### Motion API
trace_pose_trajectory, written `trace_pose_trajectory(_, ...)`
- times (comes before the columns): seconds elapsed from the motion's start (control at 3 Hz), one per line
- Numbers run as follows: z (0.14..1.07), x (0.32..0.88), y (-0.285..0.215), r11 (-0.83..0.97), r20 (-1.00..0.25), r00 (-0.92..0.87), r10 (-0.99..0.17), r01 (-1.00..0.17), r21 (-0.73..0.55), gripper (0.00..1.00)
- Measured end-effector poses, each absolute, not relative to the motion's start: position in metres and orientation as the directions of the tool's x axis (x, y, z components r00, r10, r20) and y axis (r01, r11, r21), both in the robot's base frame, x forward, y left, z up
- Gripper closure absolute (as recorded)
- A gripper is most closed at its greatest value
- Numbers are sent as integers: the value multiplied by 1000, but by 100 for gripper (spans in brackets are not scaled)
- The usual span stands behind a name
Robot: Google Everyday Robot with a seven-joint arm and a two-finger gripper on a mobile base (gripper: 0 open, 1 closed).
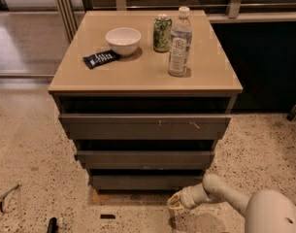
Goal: Close bottom drawer
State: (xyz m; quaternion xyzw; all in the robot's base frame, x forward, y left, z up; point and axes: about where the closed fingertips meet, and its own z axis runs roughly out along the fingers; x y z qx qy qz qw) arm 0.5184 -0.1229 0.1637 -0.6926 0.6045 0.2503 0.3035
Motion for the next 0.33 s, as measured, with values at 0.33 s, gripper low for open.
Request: trace_pose_trajectory(0.33, 163, 510, -119, -97, -723, 138, -677, -990, -98, 86)
